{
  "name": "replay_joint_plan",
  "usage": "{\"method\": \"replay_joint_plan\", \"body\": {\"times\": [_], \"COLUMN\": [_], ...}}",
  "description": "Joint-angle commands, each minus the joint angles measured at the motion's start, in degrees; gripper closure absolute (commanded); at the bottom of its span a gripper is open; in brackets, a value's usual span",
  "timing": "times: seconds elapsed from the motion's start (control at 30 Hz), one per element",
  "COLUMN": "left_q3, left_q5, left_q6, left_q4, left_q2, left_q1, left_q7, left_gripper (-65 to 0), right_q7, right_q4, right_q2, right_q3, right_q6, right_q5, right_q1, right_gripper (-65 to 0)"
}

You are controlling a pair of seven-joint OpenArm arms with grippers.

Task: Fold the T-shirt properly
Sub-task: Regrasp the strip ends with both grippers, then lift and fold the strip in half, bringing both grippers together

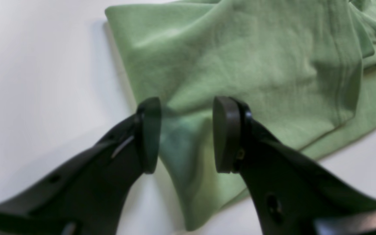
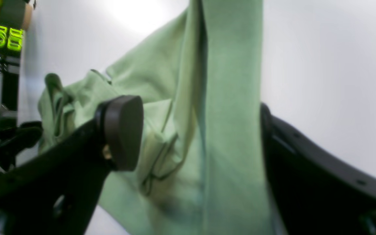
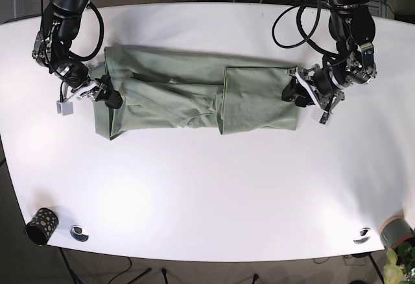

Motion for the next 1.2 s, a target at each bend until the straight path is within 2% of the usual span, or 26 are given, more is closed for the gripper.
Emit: {"method": "replay_joint_plan", "body": {"times": [0.0, 0.2, 0.27, 0.43, 0.47, 0.73, 0.9, 1.0, 1.17], "left_q3": [-0.23, 2.58, 3.28, 3.37, 3.37, 6.36, 8.65, 9.96, 13.48], "left_q5": [-0.65, -0.65, -0.65, -0.65, -0.65, 0.50, 6.39, 7.09, 7.09], "left_q6": [-0.21, 0.15, 0.15, 0.15, 0.15, 0.23, -0.03, -0.12, 0.15], "left_q4": [0.66, 0.66, 0.66, 0.66, 0.66, 0.57, 0.57, 0.57, -1.36], "left_q2": [-0.33, -0.50, -0.50, -0.24, -0.24, -0.59, 0.46, 2.22, 5.30], "left_q1": [-0.63, -0.63, -0.63, -0.63, -0.63, -0.63, -0.98, -0.98, -2.21], "left_q7": [-0.64, -0.64, -0.64, -0.64, -0.64, -0.64, -0.73, -0.73, -0.82], "left_gripper": [-23.5, -23.5, -23.5, -23.5, -23.5, -23.5, -23.5, -23.5, -23.6], "right_q7": [-0.77, -0.24, 1.07, 2.13, 2.13, 2.13, 2.13, 1.95, 0.37], "right_q4": [0.77, 0.77, 0.77, 0.77, 0.86, 9.65, 19.49, 24.15, 29.96], "right_q2": [-0.14, -0.32, -0.23, 0.12, 0.21, 2.41, 4.34, 4.96, 5.05], "right_q3": [-0.40, -3.21, -3.56, -3.56, -3.56, -3.21, -3.47, -3.56, -3.56], "right_q6": [-0.58, -0.66, -0.66, -0.66, -0.66, -1.02, -6.03, -6.64, -6.64], "right_q5": [-0.67, -0.67, -0.67, -0.67, -0.67, -0.75, -0.67, -0.67, -0.67], "right_q1": [0.47, 0.64, 0.91, 0.91, 1.00, -0.50, -3.40, -5.07, -5.77], "right_gripper": [-42.3, -40.4, -33.1, -3.2, 0.0, 0.0, 0.0, 0.0, 0.0]}}
